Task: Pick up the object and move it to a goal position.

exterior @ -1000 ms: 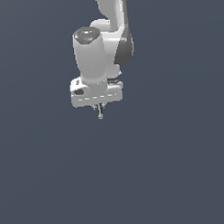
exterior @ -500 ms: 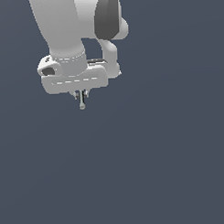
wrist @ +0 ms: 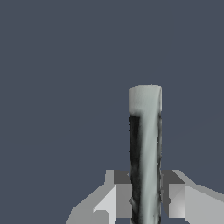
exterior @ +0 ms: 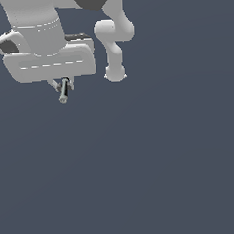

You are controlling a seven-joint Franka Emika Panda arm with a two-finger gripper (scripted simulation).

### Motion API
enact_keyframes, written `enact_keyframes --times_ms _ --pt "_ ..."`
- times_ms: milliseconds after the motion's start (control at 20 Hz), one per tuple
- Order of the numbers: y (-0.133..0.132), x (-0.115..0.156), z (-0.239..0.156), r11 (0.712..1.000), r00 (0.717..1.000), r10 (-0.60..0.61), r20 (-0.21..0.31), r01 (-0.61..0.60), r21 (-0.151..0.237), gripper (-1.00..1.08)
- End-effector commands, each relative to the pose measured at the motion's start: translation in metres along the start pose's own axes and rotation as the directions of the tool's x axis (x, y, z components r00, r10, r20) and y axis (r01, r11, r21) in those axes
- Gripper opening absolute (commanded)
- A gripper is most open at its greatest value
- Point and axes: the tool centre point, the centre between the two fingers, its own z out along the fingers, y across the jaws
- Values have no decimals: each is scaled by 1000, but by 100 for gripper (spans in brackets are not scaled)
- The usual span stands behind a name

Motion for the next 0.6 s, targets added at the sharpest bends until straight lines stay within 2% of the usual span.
enact_keyframes --times_ms 0,550 --pt "9 3 -15 1000 1000 -1 1 1 0 -100" --pt "40 14 -66 1000 1000 0 1 0 -1 -100"
